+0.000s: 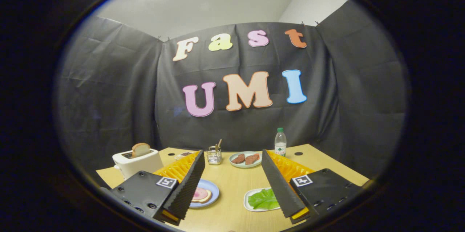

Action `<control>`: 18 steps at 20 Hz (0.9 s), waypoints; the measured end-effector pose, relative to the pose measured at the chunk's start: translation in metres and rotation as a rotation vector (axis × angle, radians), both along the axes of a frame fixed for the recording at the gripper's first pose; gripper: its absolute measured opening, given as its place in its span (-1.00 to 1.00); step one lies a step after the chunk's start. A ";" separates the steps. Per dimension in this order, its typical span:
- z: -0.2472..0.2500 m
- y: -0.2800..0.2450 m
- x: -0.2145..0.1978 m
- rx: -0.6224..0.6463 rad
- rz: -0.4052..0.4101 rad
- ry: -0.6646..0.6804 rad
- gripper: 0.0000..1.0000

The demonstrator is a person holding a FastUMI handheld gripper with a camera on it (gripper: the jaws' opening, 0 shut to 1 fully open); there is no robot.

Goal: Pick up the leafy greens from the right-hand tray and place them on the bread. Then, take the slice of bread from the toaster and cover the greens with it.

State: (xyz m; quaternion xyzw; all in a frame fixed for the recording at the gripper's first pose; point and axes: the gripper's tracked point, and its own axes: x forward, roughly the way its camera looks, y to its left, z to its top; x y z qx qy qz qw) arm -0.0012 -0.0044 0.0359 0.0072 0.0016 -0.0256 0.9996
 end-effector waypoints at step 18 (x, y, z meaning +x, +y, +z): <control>-0.109 -0.116 0.008 0.081 -0.106 0.421 0.98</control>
